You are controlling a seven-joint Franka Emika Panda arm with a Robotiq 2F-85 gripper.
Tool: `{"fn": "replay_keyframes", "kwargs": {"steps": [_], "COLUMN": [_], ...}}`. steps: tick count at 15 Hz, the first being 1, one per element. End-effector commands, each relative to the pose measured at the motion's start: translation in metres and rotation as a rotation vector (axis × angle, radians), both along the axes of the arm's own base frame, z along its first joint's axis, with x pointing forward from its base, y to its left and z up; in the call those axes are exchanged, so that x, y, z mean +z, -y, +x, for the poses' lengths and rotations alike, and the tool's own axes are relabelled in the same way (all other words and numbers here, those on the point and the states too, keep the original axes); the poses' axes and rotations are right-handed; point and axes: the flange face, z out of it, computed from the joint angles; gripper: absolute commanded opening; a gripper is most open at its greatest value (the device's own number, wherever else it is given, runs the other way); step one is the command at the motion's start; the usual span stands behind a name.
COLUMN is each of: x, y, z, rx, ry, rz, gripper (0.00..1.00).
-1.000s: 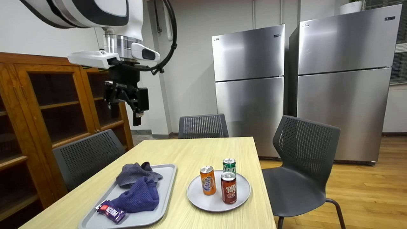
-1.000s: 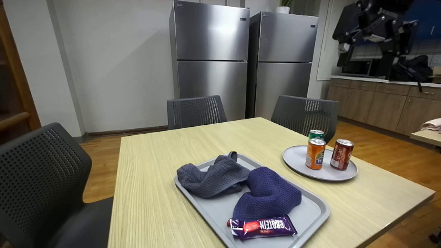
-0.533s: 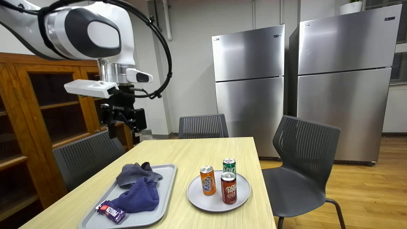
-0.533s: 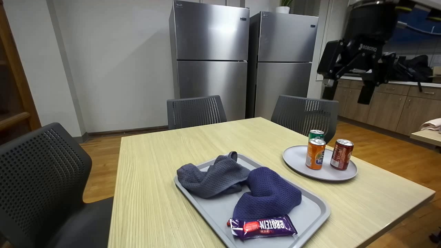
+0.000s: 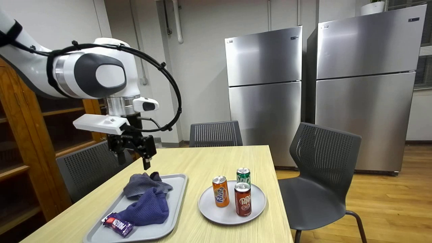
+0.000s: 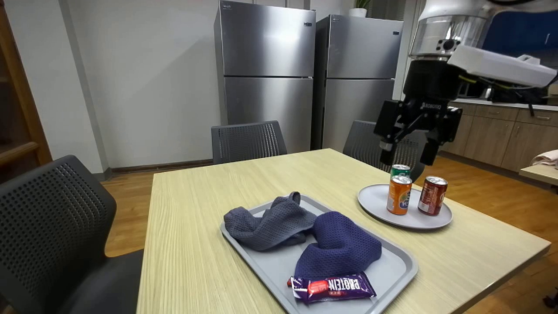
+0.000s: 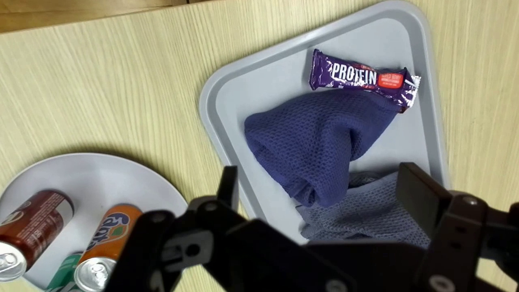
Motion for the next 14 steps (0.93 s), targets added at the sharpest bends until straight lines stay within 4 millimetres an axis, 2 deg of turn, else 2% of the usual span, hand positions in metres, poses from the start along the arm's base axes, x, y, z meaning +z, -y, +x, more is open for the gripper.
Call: {"fn": "replay_keyframes", "kwargs": {"steps": [1, 3, 4, 7, 14], "x": [-0.027, -0.040, -0.031, -0.044, -0.043], "y": [-0.013, -0.019, -0.011, -0.016, -0.016], "z": [0.013, 0.018, 0.008, 0.012, 0.014], "rx": [0.035, 0.050, 0.022, 0.033, 0.034], "ry": [0.001, -0.017, -0.011, -0.029, -0.027], "rz": [0.005, 0.004, -0.004, -0.008, -0.008], "gripper": [1.00, 1.00, 1.00, 1.00, 1.00]}}
